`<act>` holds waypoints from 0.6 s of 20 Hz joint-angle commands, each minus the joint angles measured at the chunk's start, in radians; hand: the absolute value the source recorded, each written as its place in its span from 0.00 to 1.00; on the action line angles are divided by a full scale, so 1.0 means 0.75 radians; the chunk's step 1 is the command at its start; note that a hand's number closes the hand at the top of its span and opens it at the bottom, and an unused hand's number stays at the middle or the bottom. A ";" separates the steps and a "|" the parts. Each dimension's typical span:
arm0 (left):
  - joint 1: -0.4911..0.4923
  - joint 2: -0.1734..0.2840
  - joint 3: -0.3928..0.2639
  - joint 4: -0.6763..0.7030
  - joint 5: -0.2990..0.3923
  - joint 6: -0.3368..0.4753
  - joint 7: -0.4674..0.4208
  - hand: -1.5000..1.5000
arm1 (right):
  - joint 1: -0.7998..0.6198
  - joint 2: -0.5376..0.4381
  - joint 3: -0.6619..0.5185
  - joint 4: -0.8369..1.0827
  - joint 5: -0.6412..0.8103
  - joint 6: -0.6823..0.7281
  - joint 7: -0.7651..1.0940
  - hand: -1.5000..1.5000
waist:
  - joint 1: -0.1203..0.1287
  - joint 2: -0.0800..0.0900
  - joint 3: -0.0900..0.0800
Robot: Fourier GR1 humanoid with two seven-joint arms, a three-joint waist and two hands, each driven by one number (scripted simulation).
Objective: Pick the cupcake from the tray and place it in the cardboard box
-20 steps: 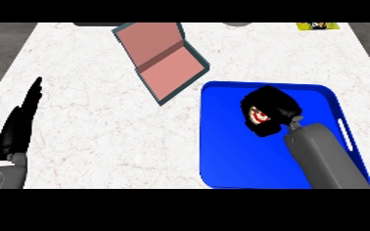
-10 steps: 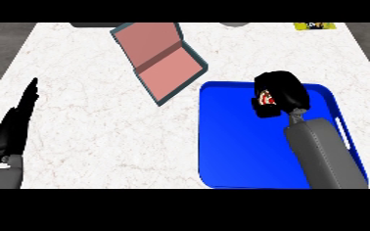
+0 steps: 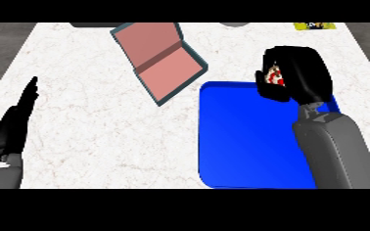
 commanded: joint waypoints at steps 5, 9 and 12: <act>0.015 -0.010 0.014 -0.019 0.002 -0.022 -0.016 0.50 | -0.270 0.148 0.043 0.036 -0.010 0.027 0.047 1.00 | 0.025 0.007 0.000; -0.003 -0.036 -0.013 -0.026 -0.036 0.005 0.006 0.50 | -0.444 0.259 -0.039 0.184 -0.110 0.021 0.076 1.00 | 0.033 0.010 0.000; -0.057 -0.014 0.013 0.070 -0.019 -0.029 -0.032 0.50 | -0.549 0.281 -0.046 0.323 -0.196 -0.064 0.132 1.00 | 0.032 0.012 0.000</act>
